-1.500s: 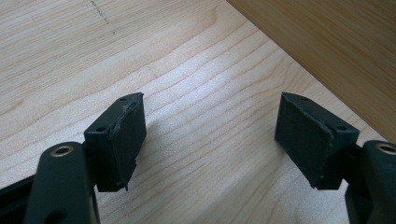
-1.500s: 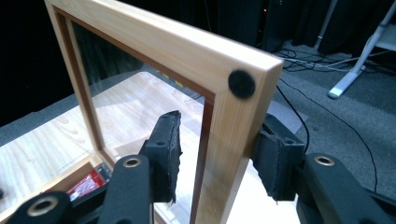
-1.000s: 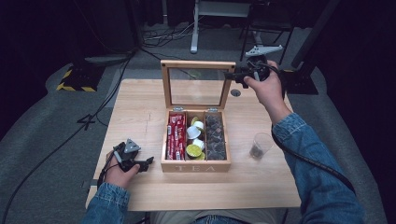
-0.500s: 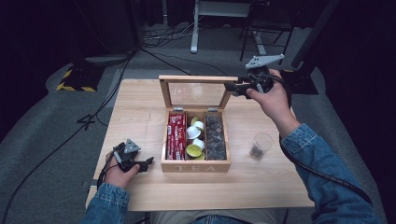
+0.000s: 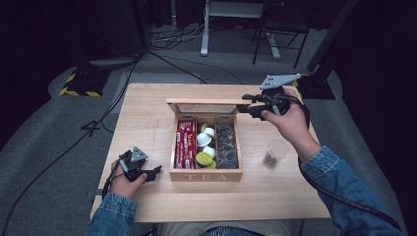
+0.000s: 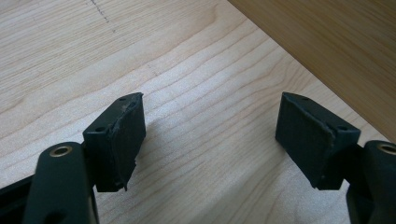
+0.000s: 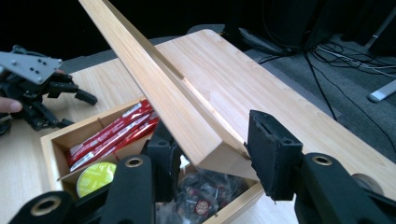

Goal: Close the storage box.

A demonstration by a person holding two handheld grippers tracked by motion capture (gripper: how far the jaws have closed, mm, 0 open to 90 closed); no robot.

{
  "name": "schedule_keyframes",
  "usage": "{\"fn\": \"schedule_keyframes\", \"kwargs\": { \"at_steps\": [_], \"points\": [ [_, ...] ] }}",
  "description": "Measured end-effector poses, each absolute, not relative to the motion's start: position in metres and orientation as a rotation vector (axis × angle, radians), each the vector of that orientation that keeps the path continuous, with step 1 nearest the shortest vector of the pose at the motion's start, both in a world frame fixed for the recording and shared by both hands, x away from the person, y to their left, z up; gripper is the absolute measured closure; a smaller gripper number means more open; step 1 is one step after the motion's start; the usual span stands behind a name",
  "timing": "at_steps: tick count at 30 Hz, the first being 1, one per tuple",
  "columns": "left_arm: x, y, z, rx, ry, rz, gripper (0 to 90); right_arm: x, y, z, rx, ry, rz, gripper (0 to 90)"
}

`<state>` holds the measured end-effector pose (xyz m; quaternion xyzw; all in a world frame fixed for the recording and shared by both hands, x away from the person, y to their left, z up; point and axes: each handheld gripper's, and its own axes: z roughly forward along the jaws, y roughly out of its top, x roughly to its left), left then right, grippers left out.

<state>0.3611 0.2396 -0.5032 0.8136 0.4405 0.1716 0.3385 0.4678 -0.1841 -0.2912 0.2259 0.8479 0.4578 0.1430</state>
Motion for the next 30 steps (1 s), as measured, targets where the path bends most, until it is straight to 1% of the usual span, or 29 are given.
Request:
{"fn": "schedule_keyframes", "kwargs": {
  "at_steps": [14, 20, 30],
  "points": [
    [0.361, 0.239, -0.503, 2.121, 1.147, 0.449, 24.7, 0.443, -0.184, -0.309, 0.612, 2.462, 1.304, 46.9],
    [0.361, 0.239, -0.503, 2.12, 1.147, 0.448, 24.8, 0.428, -0.181, -0.32, 0.569, 2.465, 1.274, 42.0],
    [0.361, 0.239, -0.503, 2.118, 1.149, 0.447, 24.8, 0.414, -0.18, -0.336, 0.52, 2.457, 1.237, 37.2]
  ]
}}
